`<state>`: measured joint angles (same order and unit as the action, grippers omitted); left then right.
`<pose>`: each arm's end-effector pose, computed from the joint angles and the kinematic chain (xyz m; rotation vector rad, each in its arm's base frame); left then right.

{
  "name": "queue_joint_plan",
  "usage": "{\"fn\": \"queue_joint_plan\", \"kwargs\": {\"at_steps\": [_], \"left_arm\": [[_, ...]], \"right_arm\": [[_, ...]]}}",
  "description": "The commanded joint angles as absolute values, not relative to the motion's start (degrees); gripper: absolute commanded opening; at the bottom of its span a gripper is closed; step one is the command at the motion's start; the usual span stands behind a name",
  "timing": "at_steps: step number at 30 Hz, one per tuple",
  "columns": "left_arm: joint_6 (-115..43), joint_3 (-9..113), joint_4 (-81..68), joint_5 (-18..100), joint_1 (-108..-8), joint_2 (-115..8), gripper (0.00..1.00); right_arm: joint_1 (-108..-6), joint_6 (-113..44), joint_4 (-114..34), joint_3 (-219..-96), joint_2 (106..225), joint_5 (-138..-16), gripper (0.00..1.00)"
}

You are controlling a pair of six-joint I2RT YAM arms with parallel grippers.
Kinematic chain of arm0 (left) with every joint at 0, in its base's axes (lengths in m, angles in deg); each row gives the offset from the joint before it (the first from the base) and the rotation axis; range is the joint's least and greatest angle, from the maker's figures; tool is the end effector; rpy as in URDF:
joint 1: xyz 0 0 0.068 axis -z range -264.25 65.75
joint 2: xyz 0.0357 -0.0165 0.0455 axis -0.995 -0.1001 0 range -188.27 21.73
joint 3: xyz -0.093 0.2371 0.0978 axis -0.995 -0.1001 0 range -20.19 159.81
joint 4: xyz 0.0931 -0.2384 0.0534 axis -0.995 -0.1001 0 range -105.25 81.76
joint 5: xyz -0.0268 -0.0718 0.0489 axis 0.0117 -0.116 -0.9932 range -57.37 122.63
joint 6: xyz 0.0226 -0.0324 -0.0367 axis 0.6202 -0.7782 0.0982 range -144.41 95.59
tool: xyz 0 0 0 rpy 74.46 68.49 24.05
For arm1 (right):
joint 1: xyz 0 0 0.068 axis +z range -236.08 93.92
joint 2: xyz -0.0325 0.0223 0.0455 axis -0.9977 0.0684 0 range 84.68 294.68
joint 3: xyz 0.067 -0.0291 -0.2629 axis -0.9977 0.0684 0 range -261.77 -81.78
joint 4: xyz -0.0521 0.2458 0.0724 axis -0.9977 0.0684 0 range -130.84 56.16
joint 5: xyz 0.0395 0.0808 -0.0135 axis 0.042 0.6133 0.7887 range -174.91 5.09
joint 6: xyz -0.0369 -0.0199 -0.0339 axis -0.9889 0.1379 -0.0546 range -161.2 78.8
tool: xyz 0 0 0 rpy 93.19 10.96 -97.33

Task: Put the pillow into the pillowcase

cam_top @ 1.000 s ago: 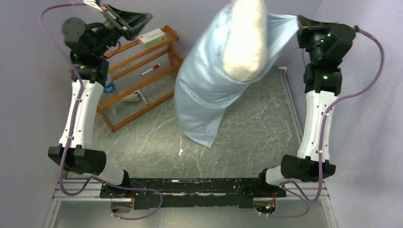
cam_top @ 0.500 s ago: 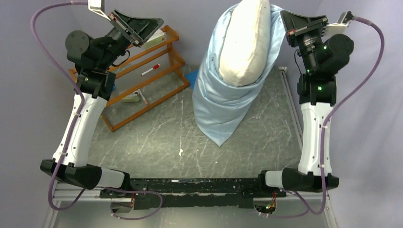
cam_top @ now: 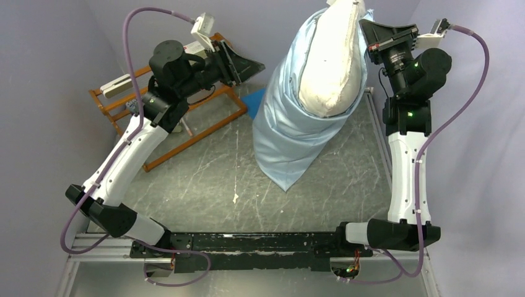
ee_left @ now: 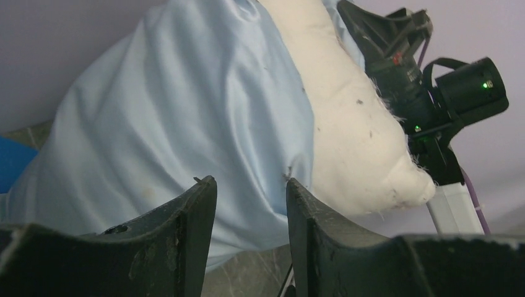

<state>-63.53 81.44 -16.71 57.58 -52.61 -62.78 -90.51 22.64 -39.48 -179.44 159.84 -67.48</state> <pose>0.2614 -0.1788 0.5218 0.2922 1.5467 -1.3019 0.2565 -0.0092 0.5570 0.4744 1.2027 1.0800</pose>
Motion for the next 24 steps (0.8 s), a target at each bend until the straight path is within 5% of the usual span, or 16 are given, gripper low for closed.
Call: {"fn": "queue_joint_plan", "kwargs": {"at_steps": [1,10,24], "left_arm": [[-57.6,82.9,-17.0,52.8,-47.6,-62.5,0.5],[-55.3,81.4,-17.1,45.4,-37.7,-63.6,0.51],[-54.5,79.2,-16.4,37.5,-35.2,-66.5,0.52]], "right_arm": [[-90.3,23.9,-44.1,-179.5,158.8,-65.9,0.0],[-90.1,25.1,-45.1,-178.9,158.3,-65.8,0.0],[-89.8,26.5,-46.0,-177.5,156.6,-66.4,0.0]]}}
